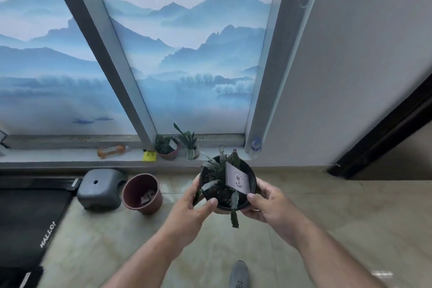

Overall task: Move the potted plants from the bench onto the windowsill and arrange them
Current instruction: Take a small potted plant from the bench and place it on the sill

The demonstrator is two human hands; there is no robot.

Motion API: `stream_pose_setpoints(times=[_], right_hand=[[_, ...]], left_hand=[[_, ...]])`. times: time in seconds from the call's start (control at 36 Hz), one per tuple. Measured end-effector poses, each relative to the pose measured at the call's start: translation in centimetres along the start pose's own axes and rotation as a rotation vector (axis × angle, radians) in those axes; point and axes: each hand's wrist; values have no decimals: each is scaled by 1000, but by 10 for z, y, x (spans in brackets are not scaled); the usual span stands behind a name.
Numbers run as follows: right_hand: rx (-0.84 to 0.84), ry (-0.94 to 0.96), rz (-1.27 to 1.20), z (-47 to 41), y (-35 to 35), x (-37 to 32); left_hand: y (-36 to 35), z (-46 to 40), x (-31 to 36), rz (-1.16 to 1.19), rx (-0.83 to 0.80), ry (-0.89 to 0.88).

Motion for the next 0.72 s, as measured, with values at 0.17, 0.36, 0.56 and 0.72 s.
stream_pose_setpoints(times=[0.17,0.36,0.56,0.72], right_hand=[[-14,-41,-4,-79,27,-13],[1,-111,5,-158,40,-19],[66,-175,5,-239,36,-18],[119,-213,-12,-330,32,-1]], left_hand=[[-2,-76,24,-28,30,85],[13,-153,34,-45,47,147],[45,-235,37,1,-14,193],[77,-327,26,-46,-26,244]])
Point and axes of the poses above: each hand's wrist, its own z-axis away from the middle knuckle, its own y-axis out of the back of the hand, x = y × z, and after that the axes turned 7 degrees about y, right-handed
